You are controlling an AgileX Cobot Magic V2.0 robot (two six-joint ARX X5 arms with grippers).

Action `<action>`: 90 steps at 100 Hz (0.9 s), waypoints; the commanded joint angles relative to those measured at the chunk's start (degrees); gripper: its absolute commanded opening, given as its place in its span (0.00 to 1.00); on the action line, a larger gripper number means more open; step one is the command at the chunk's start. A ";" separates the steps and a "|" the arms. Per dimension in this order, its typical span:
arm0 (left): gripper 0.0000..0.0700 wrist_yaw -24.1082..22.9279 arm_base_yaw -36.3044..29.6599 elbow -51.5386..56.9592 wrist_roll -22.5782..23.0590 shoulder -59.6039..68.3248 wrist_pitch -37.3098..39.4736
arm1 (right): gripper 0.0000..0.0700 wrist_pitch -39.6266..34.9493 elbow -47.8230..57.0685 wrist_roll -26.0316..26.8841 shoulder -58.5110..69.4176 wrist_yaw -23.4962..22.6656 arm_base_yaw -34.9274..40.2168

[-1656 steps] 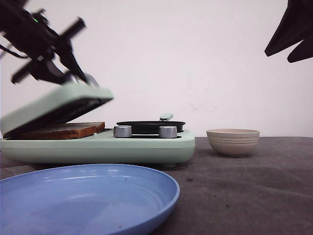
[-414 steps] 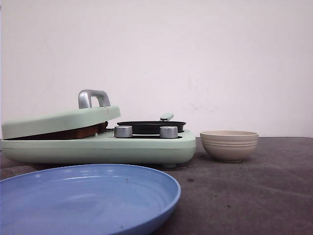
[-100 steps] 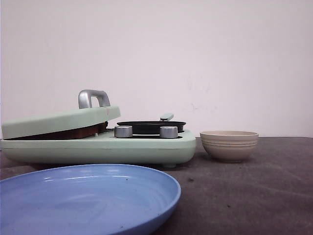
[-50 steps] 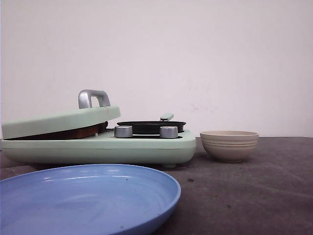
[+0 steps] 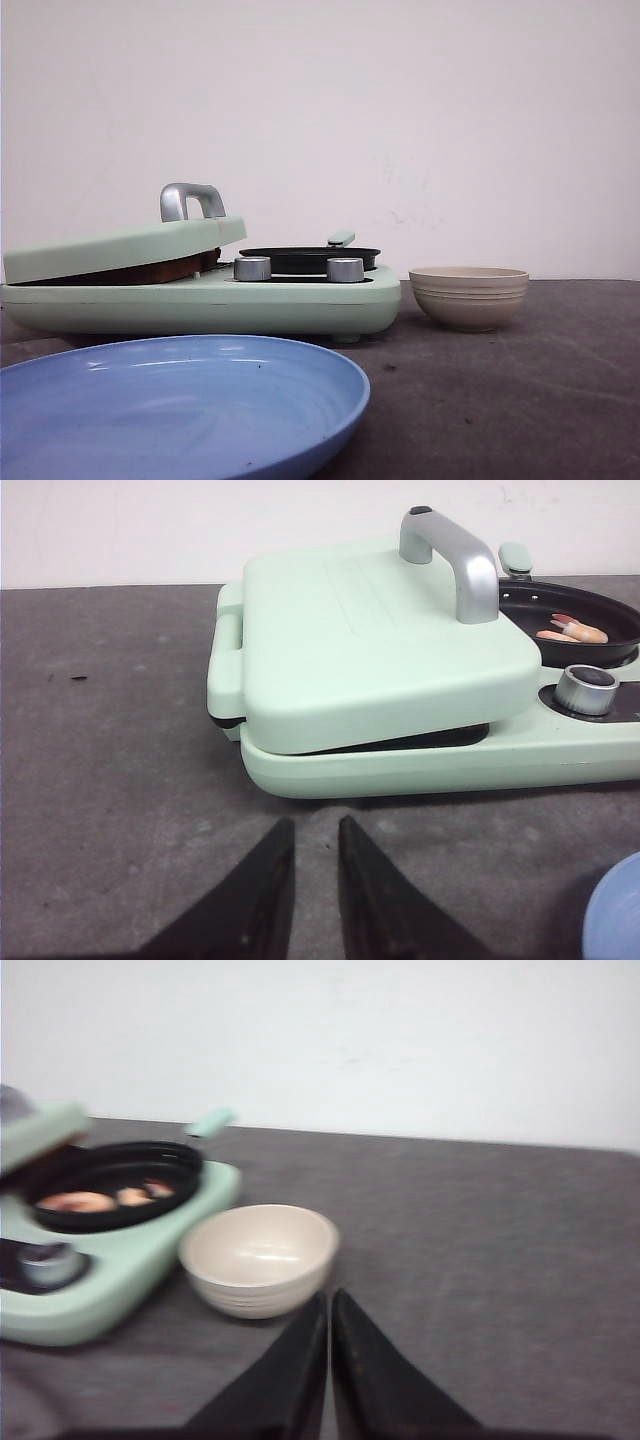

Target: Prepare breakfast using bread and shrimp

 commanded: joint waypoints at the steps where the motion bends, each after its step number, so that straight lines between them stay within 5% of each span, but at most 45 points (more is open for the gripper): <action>1: 0.00 0.22 0.00 -1.03 -0.11 0.00 -0.20 | 0.00 2.67 -3.17 -3.43 -1.75 1.14 -0.44; 14: 0.00 0.22 0.02 -1.03 -0.11 0.00 -0.22 | 0.00 -7.10 -5.25 -3.61 -3.82 1.79 -2.36; 25: 0.00 0.09 0.02 -1.01 -0.11 -0.02 -0.17 | 0.00 -6.73 -5.25 -4.83 -3.82 5.35 -3.17; 90: 0.00 0.09 0.02 -1.01 -0.11 0.00 -0.22 | 0.00 -4.46 -5.22 -2.56 -3.82 3.87 -3.15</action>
